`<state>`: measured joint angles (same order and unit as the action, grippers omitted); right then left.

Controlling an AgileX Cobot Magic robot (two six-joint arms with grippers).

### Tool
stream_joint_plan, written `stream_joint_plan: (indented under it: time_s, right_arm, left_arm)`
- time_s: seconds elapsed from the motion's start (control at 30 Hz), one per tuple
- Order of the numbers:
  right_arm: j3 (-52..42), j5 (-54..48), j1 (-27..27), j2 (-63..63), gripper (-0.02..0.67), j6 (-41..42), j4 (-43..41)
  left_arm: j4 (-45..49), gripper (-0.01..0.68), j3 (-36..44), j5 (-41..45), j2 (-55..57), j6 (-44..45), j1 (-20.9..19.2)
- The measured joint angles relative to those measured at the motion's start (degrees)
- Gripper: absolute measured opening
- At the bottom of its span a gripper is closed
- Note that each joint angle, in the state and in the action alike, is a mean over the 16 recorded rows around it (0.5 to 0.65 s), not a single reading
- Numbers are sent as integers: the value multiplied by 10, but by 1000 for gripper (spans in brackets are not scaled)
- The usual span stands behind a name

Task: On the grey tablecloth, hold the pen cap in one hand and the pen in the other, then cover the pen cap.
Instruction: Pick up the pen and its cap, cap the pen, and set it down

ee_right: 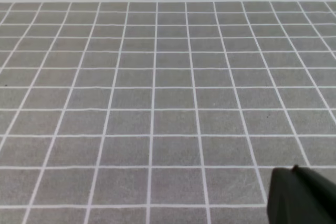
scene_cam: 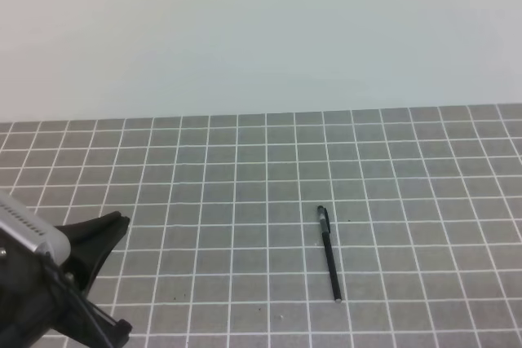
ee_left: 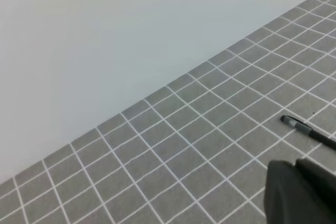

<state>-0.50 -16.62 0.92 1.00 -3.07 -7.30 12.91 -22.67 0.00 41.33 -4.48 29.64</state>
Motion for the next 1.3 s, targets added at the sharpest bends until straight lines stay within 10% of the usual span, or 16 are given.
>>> stream_joint_plan:
  time_s: [1.03, 1.3]
  right_arm:
    - [8, -8, 0, 1, 3, 0, 2]
    - [9, -8, 0, 2, 3, 0, 2]
  left_arm:
    - [0, -2, 18, -3, -2, 1, 1]
    - [-5, -2, 97, -123, -20, 15, -3]
